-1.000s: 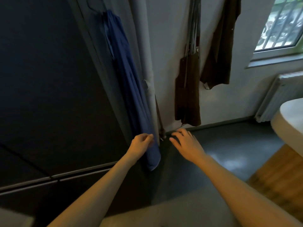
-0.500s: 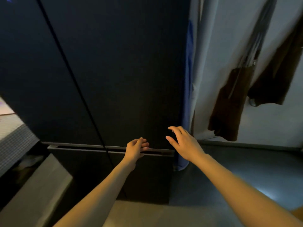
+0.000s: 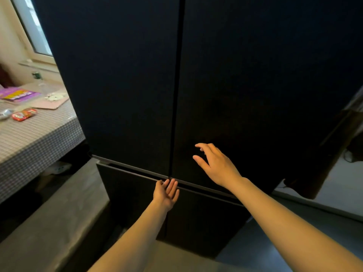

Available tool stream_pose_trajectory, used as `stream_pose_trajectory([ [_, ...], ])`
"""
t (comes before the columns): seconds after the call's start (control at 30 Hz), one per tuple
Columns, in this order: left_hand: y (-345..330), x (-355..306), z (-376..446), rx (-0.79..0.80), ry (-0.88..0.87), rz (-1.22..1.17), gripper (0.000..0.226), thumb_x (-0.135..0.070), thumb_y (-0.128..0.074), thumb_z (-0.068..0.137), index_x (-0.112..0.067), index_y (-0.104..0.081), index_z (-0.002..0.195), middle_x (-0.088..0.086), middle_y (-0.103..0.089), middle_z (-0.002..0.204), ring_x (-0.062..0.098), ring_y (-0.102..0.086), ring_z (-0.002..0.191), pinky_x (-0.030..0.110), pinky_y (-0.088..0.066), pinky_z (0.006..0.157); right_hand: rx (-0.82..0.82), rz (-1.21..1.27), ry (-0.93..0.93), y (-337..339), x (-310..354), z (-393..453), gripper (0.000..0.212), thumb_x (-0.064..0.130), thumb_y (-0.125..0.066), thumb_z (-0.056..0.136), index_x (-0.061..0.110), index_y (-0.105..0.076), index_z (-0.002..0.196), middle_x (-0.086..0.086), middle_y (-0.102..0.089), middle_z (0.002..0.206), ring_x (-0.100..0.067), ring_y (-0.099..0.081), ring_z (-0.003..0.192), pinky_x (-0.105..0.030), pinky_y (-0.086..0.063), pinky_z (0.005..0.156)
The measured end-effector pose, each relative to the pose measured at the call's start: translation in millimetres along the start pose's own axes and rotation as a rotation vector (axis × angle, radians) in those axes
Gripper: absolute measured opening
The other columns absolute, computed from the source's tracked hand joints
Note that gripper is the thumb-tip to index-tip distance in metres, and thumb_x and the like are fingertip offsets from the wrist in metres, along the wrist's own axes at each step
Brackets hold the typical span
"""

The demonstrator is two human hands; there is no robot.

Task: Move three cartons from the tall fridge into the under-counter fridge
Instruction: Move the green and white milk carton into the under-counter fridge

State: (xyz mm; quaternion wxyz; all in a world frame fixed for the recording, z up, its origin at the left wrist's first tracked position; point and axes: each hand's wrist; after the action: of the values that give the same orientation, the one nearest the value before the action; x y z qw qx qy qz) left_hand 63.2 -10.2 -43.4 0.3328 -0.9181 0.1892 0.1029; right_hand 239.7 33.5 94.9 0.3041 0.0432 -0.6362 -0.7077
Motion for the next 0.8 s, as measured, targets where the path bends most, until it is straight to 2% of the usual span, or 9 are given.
stream_pose_trajectory([
  [0.07, 2.2, -6.5, 17.0, -0.001, 0.044, -0.014, 0.036, -0.038, -0.047, 0.107, -0.013, -0.064, 0.127, 0.009, -0.074, 0.111, 0.023, -0.071, 0.103, 0.042, -0.052, 0.090, -0.008, -0.026, 0.013, -4.7, 10.9, 16.8, 0.051, 0.054, -0.040, 0.104, 0.032, -0.037, 0.150, 0.006, -0.054, 0.138, -0.012, -0.055, 0.124, -0.027, -0.045, 0.095],
  [0.2, -1.2, -7.0, 44.1, -0.019, 0.109, -0.003, 0.040, -0.034, -0.046, 0.108, -0.010, -0.057, 0.138, 0.014, -0.065, 0.134, 0.028, -0.061, 0.129, 0.044, -0.046, 0.108, -0.025, -0.081, 0.053, -11.3, 26.8, 35.4, 0.049, 0.052, -0.042, 0.104, 0.033, -0.038, 0.149, 0.007, -0.060, 0.129, -0.011, -0.059, 0.116, -0.023, -0.041, 0.088],
  [0.33, -10.2, -5.7, 62.0, -0.052, 0.147, 0.032, 0.038, -0.031, -0.040, 0.110, -0.009, -0.056, 0.136, 0.014, -0.061, 0.142, 0.027, -0.058, 0.134, 0.043, -0.041, 0.117, -0.043, -0.076, 0.043, -10.6, 36.1, 43.3, 0.047, 0.050, -0.044, 0.104, 0.032, -0.039, 0.147, 0.008, -0.062, 0.119, -0.009, -0.060, 0.104, -0.025, -0.042, 0.085],
  [0.47, -19.4, -3.6, 74.1, -0.041, 0.166, 0.048, 0.035, -0.029, -0.037, 0.111, -0.009, -0.057, 0.133, 0.013, -0.059, 0.142, 0.027, -0.056, 0.136, 0.043, -0.041, 0.116, -0.036, -0.093, 0.008, -10.3, 42.1, 43.1, 0.046, 0.048, -0.042, 0.106, 0.033, -0.038, 0.149, 0.009, -0.062, 0.113, 0.000, -0.051, 0.092, -0.025, -0.045, 0.082],
  [0.53, -24.1, -1.9, 76.6, -0.018, 0.173, 0.050, 0.031, -0.030, -0.040, 0.110, -0.010, -0.060, 0.122, 0.013, -0.061, 0.137, 0.027, -0.056, 0.134, 0.045, -0.043, 0.115, -0.040, -0.095, 0.001, -10.2, 44.9, 42.2, 0.046, 0.046, -0.043, 0.106, 0.032, -0.038, 0.150, 0.008, -0.061, 0.113, 0.000, -0.050, 0.092, -0.026, -0.045, 0.082],
  [0.6, -27.9, -1.3, 77.6, -0.008, 0.185, 0.034, 0.029, -0.033, -0.043, 0.108, -0.010, -0.061, 0.111, 0.012, -0.063, 0.128, 0.029, -0.058, 0.131, 0.048, -0.045, 0.112, -0.045, -0.101, -0.001, -10.7, 48.9, 41.3, 0.048, 0.046, -0.044, 0.106, 0.032, -0.036, 0.152, 0.006, -0.061, 0.115, -0.003, -0.053, 0.094, -0.028, -0.048, 0.084],
  [0.73, -34.9, -1.5, 72.3, 0.030, 0.182, 0.034, 0.036, -0.040, -0.042, 0.108, -0.012, -0.060, 0.120, 0.012, -0.065, 0.122, 0.029, -0.062, 0.122, 0.048, -0.053, 0.096, -0.025, -0.165, 0.021, -9.9, 53.9, 41.3, 0.053, 0.046, -0.042, 0.107, 0.033, -0.029, 0.156, 0.001, -0.061, 0.123, -0.014, -0.061, 0.108, -0.035, -0.052, 0.092],
  [0.8, -37.6, -2.1, 68.2, 0.034, 0.179, 0.056, 0.036, -0.042, -0.042, 0.108, -0.013, -0.062, 0.115, 0.013, -0.067, 0.118, 0.029, -0.064, 0.114, 0.048, -0.055, 0.091, 0.017, -0.214, 0.029, -10.5, 55.8, 41.4, 0.056, 0.047, -0.040, 0.107, 0.035, -0.023, 0.158, 0.000, -0.060, 0.127, -0.016, -0.061, 0.111, -0.036, -0.052, 0.093],
])
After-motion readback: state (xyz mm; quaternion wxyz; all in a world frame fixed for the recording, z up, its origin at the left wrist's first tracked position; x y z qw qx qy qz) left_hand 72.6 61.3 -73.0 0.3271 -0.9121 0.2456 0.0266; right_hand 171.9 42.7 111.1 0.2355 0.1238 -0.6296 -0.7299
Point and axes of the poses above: each hand's wrist, its own z-axis towards the middle knuckle, its own y-axis out of the back of the hand, x = y × z
